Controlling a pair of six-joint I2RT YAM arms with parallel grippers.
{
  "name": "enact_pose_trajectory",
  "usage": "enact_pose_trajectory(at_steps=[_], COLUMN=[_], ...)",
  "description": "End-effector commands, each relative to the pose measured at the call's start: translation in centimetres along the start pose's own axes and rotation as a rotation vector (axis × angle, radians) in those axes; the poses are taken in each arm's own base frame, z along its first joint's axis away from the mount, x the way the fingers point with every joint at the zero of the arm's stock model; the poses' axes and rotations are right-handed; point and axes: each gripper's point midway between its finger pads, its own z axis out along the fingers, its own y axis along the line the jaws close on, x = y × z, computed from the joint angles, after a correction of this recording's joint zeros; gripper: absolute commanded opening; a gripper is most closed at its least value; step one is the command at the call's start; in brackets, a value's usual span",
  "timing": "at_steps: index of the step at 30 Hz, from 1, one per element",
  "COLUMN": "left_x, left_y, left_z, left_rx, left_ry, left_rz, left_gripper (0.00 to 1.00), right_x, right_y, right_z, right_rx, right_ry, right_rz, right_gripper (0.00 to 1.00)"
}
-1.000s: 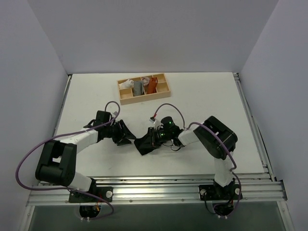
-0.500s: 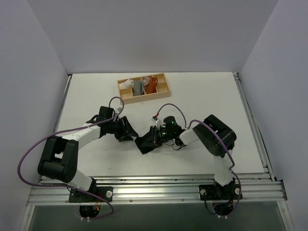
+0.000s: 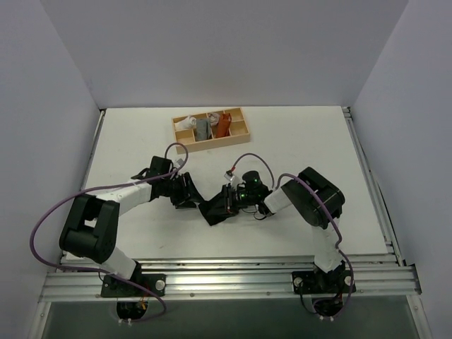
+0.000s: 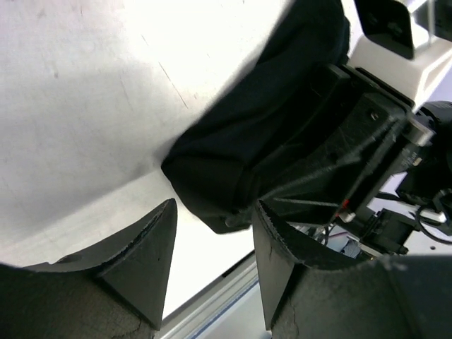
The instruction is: Roll the underwear
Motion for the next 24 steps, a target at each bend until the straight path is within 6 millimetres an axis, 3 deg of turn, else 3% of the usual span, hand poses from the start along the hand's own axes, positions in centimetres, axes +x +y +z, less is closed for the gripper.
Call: enact_pose_trajectory(at_steps=[1, 8, 18, 24], left_x=[-1.4, -2.4, -1.0, 0.3], left_y=[-0.9, -2.9, -3.1, -2.6], left_z=[0.7, -0.6, -0.1, 0.0], left_rx=[0.037, 0.112, 0.168, 0.206], left_ry=[-0.007, -0.038, 0.051, 0.136], left_rz=[0.07, 0.277, 0.324, 0.429], left_gripper=[0.55, 0.52, 0.52, 0.52], right_x=[0.9, 1.1, 1.2, 1.5], right_y=[-0.9, -0.7, 1.9, 1.6], right_z=[-0.2, -0.5, -1.9, -2.2], right_rx=[-0.006, -0.035, -0.222, -0.238], right_ry=[0.028, 0.037, -0.018, -0.029], right_rz=[0.027, 0.071, 0.18, 0.213], right_gripper=[0.0, 0.0, 0.0, 0.0])
